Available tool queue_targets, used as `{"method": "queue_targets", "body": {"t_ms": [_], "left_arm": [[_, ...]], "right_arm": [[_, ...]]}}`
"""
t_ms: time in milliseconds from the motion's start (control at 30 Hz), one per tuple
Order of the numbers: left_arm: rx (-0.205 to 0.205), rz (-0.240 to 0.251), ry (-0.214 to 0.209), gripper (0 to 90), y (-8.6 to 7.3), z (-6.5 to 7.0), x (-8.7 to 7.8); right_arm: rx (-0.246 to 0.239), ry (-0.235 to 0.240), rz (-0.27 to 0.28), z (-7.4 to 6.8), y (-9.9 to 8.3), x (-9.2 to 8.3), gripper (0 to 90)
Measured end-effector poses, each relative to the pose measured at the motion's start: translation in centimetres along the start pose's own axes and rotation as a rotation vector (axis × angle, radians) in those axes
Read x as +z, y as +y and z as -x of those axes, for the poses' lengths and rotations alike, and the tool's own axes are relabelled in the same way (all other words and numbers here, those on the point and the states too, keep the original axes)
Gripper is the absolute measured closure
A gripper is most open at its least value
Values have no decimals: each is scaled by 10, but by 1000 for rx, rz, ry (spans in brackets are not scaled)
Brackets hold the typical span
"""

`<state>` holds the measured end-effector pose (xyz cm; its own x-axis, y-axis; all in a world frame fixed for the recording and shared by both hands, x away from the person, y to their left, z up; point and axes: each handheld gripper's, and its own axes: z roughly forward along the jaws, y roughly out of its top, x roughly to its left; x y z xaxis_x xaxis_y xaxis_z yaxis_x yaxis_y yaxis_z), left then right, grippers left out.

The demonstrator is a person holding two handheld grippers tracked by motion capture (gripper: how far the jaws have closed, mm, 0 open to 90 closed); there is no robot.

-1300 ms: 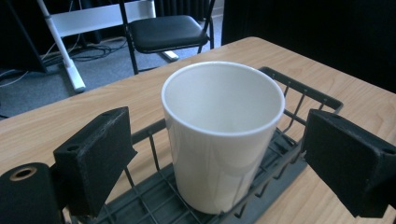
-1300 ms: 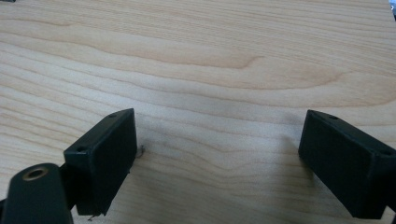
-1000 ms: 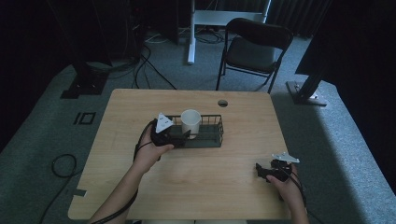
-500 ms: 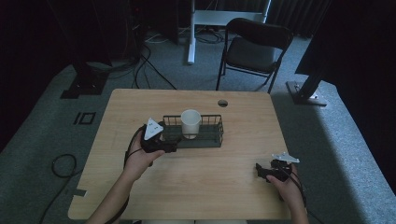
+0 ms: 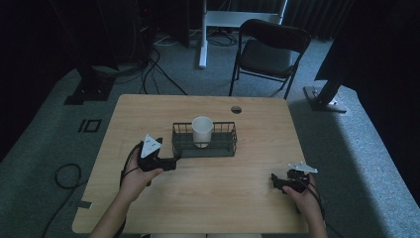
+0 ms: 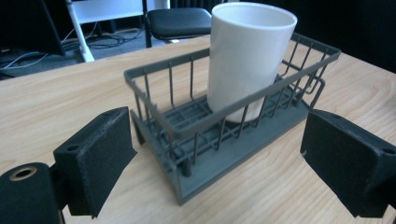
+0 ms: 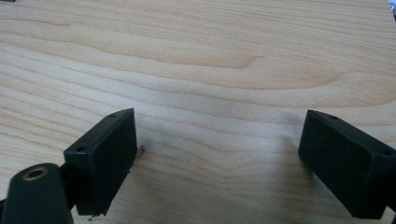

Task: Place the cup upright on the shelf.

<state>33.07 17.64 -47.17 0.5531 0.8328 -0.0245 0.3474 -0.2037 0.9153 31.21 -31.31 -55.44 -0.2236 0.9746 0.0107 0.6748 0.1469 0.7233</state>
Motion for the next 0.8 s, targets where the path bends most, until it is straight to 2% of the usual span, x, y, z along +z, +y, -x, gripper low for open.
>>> {"method": "queue_targets", "body": {"t_ms": [233,433,500,600,800], "left_arm": [[-26,-23,26,97,-18,-7,-7],[-71,-57,49,97,-36,-14,-11],[-67,-72,61,97,-41,-15,-12],[-84,-80,74,97,-46,-19,-14],[-116,-106,129,97,-57,-28,-19]], "right_arm": [[1,0,0,0,0,0,110],[0,0,0,0,0,0,110],[0,-1,0,0,0,0,111],[-1,-1,0,0,0,0,111],[-1,-1,0,0,0,0,110]]}}
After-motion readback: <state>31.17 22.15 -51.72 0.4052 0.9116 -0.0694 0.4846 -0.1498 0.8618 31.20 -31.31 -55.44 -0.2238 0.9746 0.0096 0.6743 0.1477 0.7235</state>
